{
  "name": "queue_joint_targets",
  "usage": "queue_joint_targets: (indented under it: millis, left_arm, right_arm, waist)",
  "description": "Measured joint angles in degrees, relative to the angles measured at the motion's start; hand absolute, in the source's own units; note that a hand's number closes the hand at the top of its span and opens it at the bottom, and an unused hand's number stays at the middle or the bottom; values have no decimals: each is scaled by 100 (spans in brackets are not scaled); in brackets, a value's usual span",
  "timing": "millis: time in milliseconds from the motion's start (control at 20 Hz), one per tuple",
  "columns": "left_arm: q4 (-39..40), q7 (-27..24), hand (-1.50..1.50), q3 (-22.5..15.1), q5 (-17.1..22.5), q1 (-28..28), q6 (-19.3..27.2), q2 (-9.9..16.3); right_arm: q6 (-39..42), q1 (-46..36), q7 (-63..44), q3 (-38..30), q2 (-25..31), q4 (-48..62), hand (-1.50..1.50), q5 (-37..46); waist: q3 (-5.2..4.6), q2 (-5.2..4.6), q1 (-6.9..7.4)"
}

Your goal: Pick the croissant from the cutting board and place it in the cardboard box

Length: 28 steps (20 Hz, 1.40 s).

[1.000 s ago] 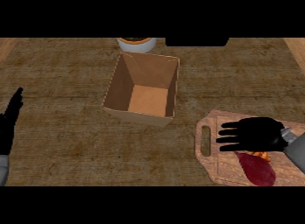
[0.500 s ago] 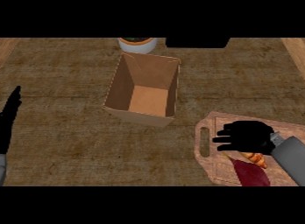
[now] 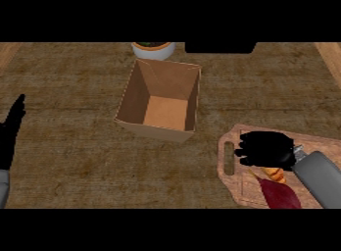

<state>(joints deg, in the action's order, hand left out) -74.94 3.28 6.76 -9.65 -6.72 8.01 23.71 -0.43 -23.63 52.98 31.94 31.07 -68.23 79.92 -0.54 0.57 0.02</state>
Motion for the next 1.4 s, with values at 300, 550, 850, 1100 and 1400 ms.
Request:
queue_joint_targets:
  millis: [300,550,850,1100,1400]
  left_arm:
    - [-8,-4,0,-88,-89,-86,64,-106]
    - [-34,0,0,-99,-68,-124,-22,-90]
    - [-130,-3,0,-108,-113,3,12,-148]
    - [-69,-52,0,-16,-131,39,-9,-142]
    - [-168,-1,0,95,-89,145,-99,-109]
  right_arm:
    - [286,-470,-435,-1424,-391,880,150,-1129]
    - [356,-1273,-924,-2611,-568,1771,150,-1887]
    - [249,-2128,-468,-3523,-535,2328,150,-2683]
    - [485,-2658,-131,-3728,-654,2477,150,-3038]
    - [1264,-2985,-586,-3641,-1202,2102,150,-3403]
  waist:
    - [48,-101,92]
    - [62,-130,196]
    - [61,-107,182]
    - [56,-83,115]
    - [52,-45,39]
